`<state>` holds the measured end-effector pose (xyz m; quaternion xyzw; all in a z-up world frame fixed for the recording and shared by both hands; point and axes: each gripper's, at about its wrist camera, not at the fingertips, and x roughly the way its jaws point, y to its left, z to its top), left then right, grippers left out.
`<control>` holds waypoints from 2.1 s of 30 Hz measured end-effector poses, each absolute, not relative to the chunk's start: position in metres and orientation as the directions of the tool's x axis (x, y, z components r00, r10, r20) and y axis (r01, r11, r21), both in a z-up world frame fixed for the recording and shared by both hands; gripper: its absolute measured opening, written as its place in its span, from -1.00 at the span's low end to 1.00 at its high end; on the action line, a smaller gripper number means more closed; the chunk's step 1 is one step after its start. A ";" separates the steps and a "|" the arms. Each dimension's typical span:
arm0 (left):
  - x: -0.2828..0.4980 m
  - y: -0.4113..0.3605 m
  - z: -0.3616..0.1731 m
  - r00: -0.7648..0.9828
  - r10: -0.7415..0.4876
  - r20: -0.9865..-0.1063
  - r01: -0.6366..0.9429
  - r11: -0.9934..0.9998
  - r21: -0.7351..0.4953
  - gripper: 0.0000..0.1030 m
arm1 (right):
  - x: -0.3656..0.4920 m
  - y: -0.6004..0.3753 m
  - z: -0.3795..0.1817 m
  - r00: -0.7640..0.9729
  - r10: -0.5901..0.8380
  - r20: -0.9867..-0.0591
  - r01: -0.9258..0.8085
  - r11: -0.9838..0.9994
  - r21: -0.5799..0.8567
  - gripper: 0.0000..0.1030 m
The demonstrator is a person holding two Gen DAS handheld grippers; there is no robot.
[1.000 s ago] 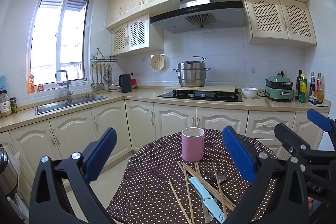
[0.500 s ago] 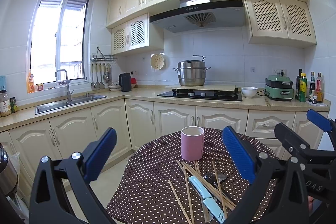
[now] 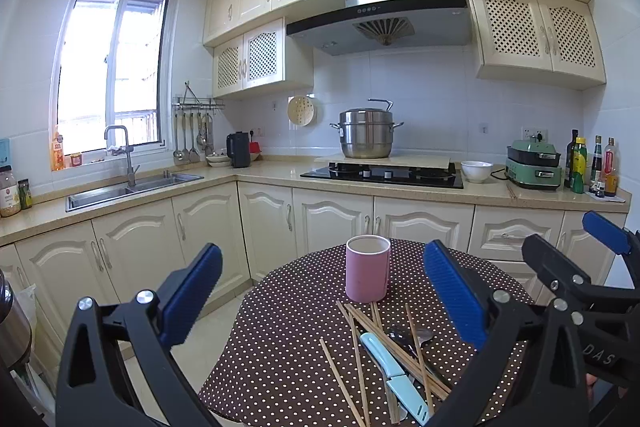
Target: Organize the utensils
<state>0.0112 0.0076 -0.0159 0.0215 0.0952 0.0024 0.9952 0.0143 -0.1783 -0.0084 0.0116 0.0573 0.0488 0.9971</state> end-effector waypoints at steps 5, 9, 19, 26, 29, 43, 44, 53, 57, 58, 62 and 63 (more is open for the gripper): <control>0.028 0.006 -0.025 0.972 0.031 -0.234 -0.017 0.998 0.060 0.92 | 0.029 -0.177 -0.017 0.983 0.116 -0.142 -0.113 0.993 0.036 0.88; 0.040 0.004 -0.032 0.964 0.051 -0.261 -0.034 0.997 0.069 0.92 | 0.044 -0.178 -0.025 0.976 0.117 -0.182 -0.112 0.993 0.041 0.88; 0.088 0.006 -0.058 0.903 0.014 -0.428 0.013 0.998 0.060 0.92 | 0.085 -0.188 -0.046 0.949 0.123 -0.291 -0.107 0.992 0.072 0.88; 0.139 0.035 -0.098 0.745 -0.068 -0.664 0.043 0.998 -0.054 0.64 | 0.123 -0.200 -0.075 0.891 0.100 -0.443 -0.082 0.995 0.061 0.88; 0.158 0.042 -0.126 0.645 -0.102 -0.758 0.044 0.994 -0.096 0.28 | 0.137 -0.203 -0.090 0.859 0.095 -0.503 -0.079 0.996 0.052 0.88; 0.199 0.034 -0.204 0.439 -0.079 -0.895 0.051 0.997 -0.063 -0.60 | 0.186 -0.208 -0.126 0.715 0.154 -0.682 -0.128 0.988 0.088 0.88; 0.202 0.034 -0.204 0.444 -0.064 -0.894 0.051 0.998 -0.046 -0.74 | 0.191 -0.207 -0.127 0.698 0.172 -0.695 -0.141 0.985 0.102 0.88; 0.225 0.047 -0.197 0.487 -0.122 -0.865 0.035 0.992 -0.120 -0.90 | 0.246 -0.190 -0.145 0.519 0.277 -0.809 -0.203 0.959 0.198 0.55; 0.228 0.054 -0.183 0.545 -0.156 -0.824 0.028 0.985 -0.168 -0.90 | 0.265 -0.186 -0.153 0.455 0.299 -0.839 -0.193 0.953 0.236 0.22; 0.229 0.055 -0.178 0.561 -0.161 -0.812 0.029 0.984 -0.176 -0.90 | 0.271 -0.186 -0.156 0.430 0.317 -0.845 -0.186 0.947 0.261 0.10; 0.229 0.055 -0.159 0.627 -0.185 -0.757 0.036 0.977 -0.209 -0.90 | 0.284 -0.180 -0.161 0.375 0.345 -0.861 -0.188 0.937 0.293 -0.21; 0.230 0.055 -0.155 0.642 -0.192 -0.742 0.040 0.975 -0.218 -0.90 | 0.286 -0.177 -0.162 0.367 0.340 -0.866 -0.197 0.938 0.285 -0.29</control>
